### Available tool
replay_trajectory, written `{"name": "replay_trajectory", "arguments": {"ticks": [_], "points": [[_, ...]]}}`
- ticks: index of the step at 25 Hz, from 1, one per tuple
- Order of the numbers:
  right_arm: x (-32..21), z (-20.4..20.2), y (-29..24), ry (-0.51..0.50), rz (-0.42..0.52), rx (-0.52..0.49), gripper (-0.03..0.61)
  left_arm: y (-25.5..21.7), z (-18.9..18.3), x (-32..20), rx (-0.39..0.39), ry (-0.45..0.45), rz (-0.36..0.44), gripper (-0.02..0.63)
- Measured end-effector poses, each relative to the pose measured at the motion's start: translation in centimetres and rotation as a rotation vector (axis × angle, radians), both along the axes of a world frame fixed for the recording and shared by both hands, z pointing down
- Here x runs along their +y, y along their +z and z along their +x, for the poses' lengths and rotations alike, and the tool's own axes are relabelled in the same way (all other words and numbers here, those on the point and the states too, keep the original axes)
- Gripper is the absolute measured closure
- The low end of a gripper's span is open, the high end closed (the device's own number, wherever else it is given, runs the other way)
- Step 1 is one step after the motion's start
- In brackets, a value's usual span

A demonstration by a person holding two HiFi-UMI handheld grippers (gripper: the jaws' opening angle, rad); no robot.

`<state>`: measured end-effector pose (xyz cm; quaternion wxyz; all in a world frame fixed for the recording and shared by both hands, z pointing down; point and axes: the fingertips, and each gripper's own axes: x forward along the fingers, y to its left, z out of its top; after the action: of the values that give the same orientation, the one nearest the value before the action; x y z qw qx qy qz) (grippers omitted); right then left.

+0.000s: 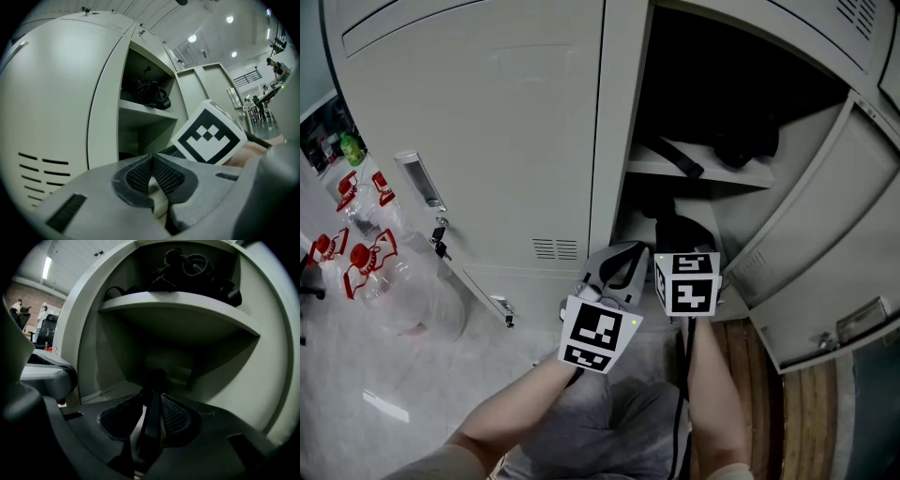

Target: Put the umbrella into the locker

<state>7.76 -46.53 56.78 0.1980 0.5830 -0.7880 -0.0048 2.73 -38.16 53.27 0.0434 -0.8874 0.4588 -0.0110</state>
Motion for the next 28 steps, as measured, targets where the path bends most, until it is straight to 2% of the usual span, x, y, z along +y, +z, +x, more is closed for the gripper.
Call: {"name": "replay_trajectory", "arguments": {"ticks": [12, 21, 28], "points": [[5.1, 1.2, -6.1, -0.021, 0.132, -0.122, 0.479, -4.3, -2.0, 2.0, -0.006, -0.016, 0.066, 0.606], [10.7, 3.6, -10.7, -0.045, 0.251, -0.202, 0.529, -6.7, -2.0, 5.3, -0.068, -0.022, 0.153, 0.606], [15.2, 4.6, -12.2, -0.092, 0.313, -0.244, 0.552, -7.8, -2.7, 8.3, -0.070, -0.012, 0.216, 0.606]]}}
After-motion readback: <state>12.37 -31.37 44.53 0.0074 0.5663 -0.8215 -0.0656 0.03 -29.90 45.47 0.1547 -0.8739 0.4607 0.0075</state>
